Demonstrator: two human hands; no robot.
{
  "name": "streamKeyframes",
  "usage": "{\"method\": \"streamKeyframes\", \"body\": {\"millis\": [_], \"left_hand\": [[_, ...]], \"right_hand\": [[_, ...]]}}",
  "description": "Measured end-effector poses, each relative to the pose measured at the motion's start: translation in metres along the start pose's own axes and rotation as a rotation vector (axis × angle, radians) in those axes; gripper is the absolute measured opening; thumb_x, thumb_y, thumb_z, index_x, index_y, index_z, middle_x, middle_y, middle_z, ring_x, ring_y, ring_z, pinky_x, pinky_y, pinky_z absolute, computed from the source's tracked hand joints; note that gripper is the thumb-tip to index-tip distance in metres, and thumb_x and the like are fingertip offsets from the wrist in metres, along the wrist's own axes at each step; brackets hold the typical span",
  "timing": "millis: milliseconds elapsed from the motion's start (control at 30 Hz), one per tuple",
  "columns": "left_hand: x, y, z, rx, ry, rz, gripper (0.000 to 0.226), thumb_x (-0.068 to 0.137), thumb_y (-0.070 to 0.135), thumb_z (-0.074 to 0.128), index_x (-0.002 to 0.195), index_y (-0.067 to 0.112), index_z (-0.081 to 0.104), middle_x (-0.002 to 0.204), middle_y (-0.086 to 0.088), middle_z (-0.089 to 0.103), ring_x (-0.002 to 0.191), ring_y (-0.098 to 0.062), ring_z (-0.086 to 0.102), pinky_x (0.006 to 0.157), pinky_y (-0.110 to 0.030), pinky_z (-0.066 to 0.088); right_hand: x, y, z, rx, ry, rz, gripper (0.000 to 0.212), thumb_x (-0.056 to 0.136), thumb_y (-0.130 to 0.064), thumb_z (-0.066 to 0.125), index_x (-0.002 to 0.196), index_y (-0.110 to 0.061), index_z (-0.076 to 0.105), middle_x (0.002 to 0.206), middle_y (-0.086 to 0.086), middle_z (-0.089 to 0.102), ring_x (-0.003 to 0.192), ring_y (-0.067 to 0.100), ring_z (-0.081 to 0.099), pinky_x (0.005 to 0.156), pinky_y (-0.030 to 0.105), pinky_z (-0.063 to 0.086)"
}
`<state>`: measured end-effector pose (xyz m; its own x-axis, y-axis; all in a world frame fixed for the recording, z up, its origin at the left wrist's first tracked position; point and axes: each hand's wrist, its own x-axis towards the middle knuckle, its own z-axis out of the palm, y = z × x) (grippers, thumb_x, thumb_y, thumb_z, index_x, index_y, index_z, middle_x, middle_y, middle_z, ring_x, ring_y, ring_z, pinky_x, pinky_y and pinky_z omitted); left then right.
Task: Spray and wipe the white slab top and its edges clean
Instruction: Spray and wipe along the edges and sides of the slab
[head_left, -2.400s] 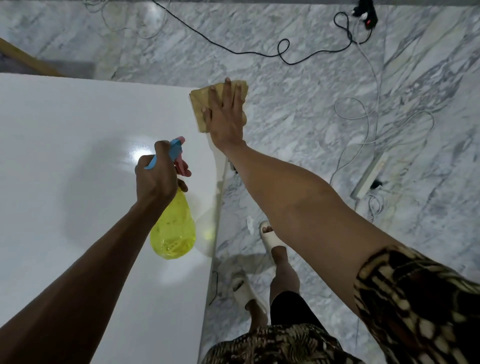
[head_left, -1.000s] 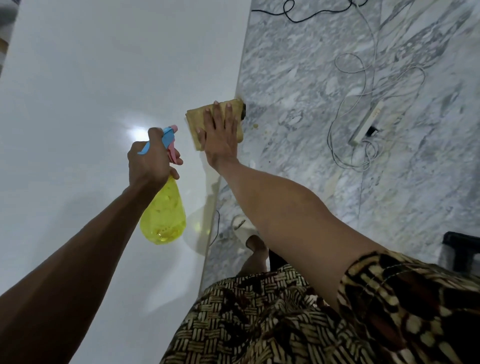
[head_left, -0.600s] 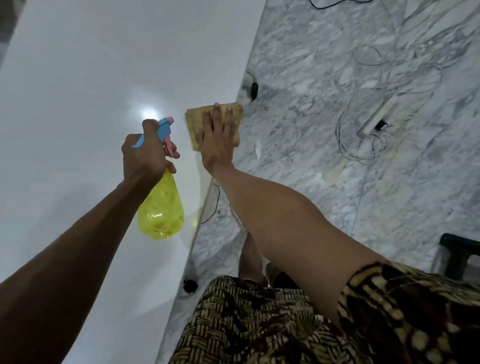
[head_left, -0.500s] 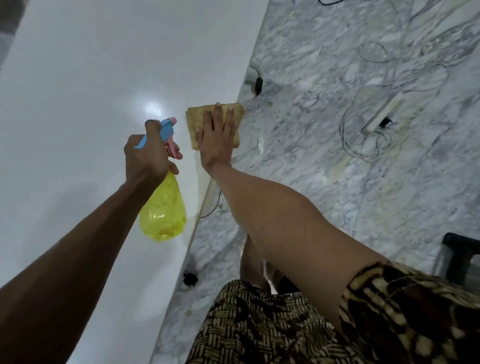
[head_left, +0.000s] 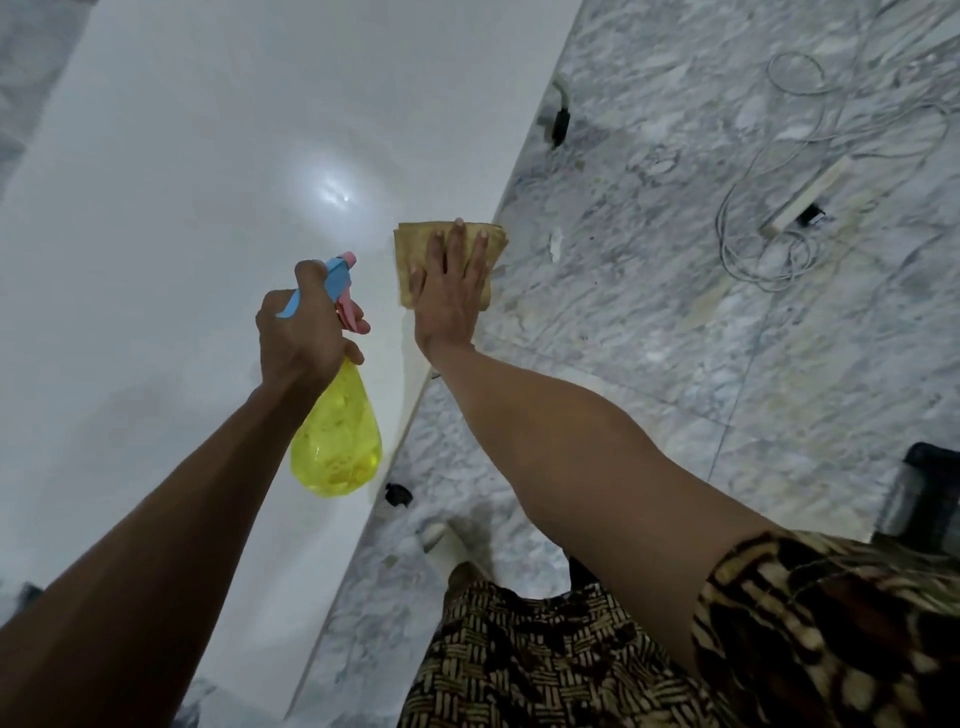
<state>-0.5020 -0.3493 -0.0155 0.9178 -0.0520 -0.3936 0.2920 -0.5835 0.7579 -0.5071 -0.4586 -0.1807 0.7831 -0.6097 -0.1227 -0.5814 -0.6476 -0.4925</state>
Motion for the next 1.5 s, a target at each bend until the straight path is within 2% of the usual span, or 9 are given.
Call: {"method": "streamKeyframes", "body": {"millis": [233, 367, 533, 767, 900, 1067, 1200, 1367, 1500], "left_hand": [[-0.04, -0.052, -0.06, 0.011, -0.066, 0.065, 0.045, 0.111, 0.036, 0.03, 0.121, 0.024, 0.072, 0.081, -0.014, 0.067, 0.078, -0.025, 0.073, 0.05, -0.031, 0.054], [-0.066, -0.086, -0.094, 0.024, -0.126, 0.097, 0.043, 0.115, 0.033, 0.03, 0.106, 0.037, 0.072, 0.077, -0.012, 0.065, 0.075, -0.024, 0.071, 0.044, -0.025, 0.054], [-0.089, -0.135, -0.131, 0.075, -0.182, 0.1, 0.043, 0.114, 0.034, 0.031, 0.095, 0.037, 0.069, 0.078, -0.013, 0.066, 0.073, -0.025, 0.071, 0.046, -0.027, 0.054], [-0.114, -0.193, -0.169, 0.123, -0.209, 0.109, 0.042, 0.114, 0.036, 0.029, 0.112, 0.03, 0.071, 0.077, -0.01, 0.067, 0.069, -0.023, 0.07, 0.048, -0.03, 0.055], [-0.134, -0.218, -0.188, 0.099, -0.216, 0.111, 0.044, 0.113, 0.035, 0.03, 0.115, 0.027, 0.073, 0.078, -0.011, 0.067, 0.068, -0.02, 0.071, 0.046, -0.027, 0.054], [-0.166, -0.251, -0.217, 0.082, -0.243, 0.157, 0.043, 0.111, 0.035, 0.03, 0.113, 0.031, 0.072, 0.075, -0.011, 0.066, 0.077, -0.028, 0.072, 0.048, -0.03, 0.055], [-0.195, -0.282, -0.246, 0.069, -0.227, 0.165, 0.039, 0.114, 0.033, 0.03, 0.106, 0.029, 0.068, 0.077, -0.011, 0.066, 0.077, -0.026, 0.071, 0.044, -0.025, 0.053], [-0.228, -0.321, -0.283, 0.063, -0.165, 0.083, 0.048, 0.114, 0.034, 0.034, 0.08, 0.022, 0.066, 0.067, -0.006, 0.066, 0.062, -0.023, 0.066, 0.049, -0.03, 0.055], [-0.252, -0.346, -0.31, 0.061, -0.162, 0.061, 0.052, 0.115, 0.033, 0.034, 0.075, 0.019, 0.064, 0.049, 0.001, 0.063, 0.049, -0.012, 0.062, 0.048, -0.025, 0.052]], "right_hand": [[-0.106, -0.026, 0.032, 0.072, 0.069, -0.003, 0.052, 0.106, -0.033, 0.032, 0.153, -0.01, 0.034, 0.165, 0.012, 0.016, 0.151, 0.041, 0.002, 0.124, 0.052, 0.008], [-0.162, -0.042, 0.053, 0.111, 0.149, -0.018, 0.055, 0.104, -0.035, 0.027, 0.147, -0.004, 0.043, 0.161, 0.017, 0.027, 0.148, 0.046, 0.014, 0.118, 0.056, 0.023], [-0.225, -0.062, 0.077, 0.076, 0.226, -0.009, 0.052, 0.104, -0.033, 0.032, 0.145, -0.005, 0.047, 0.159, 0.019, 0.031, 0.147, 0.046, 0.017, 0.119, 0.054, 0.025], [-0.29, -0.078, 0.102, -0.034, 0.212, 0.004, 0.05, 0.105, -0.033, 0.033, 0.148, -0.01, 0.044, 0.16, 0.017, 0.03, 0.147, 0.046, 0.02, 0.12, 0.051, 0.023], [-0.329, -0.088, 0.11, -0.01, 0.174, 0.003, 0.056, 0.104, -0.036, 0.019, 0.15, -0.011, 0.04, 0.161, 0.014, 0.027, 0.149, 0.044, 0.016, 0.12, 0.052, 0.02], [-0.384, -0.098, 0.133, 0.058, 0.24, -0.038, 0.047, 0.103, -0.031, 0.041, 0.142, -0.007, 0.051, 0.155, 0.015, 0.039, 0.146, 0.045, 0.024, 0.119, 0.054, 0.023], [-0.423, -0.11, 0.142, 0.04, 0.279, -0.051, 0.043, 0.101, -0.029, 0.052, 0.138, -0.006, 0.056, 0.15, 0.013, 0.047, 0.143, 0.047, 0.03, 0.117, 0.056, 0.027], [-0.483, -0.123, 0.158, 0.002, 0.204, -0.053, 0.054, 0.102, -0.034, 0.024, 0.142, -0.009, 0.052, 0.154, 0.009, 0.043, 0.146, 0.045, 0.024, 0.118, 0.054, 0.024], [-0.527, -0.135, 0.167, 0.016, 0.181, -0.018, 0.05, 0.102, -0.031, 0.03, 0.142, -0.009, 0.051, 0.155, 0.009, 0.041, 0.146, 0.045, 0.023, 0.121, 0.052, 0.021]]}}
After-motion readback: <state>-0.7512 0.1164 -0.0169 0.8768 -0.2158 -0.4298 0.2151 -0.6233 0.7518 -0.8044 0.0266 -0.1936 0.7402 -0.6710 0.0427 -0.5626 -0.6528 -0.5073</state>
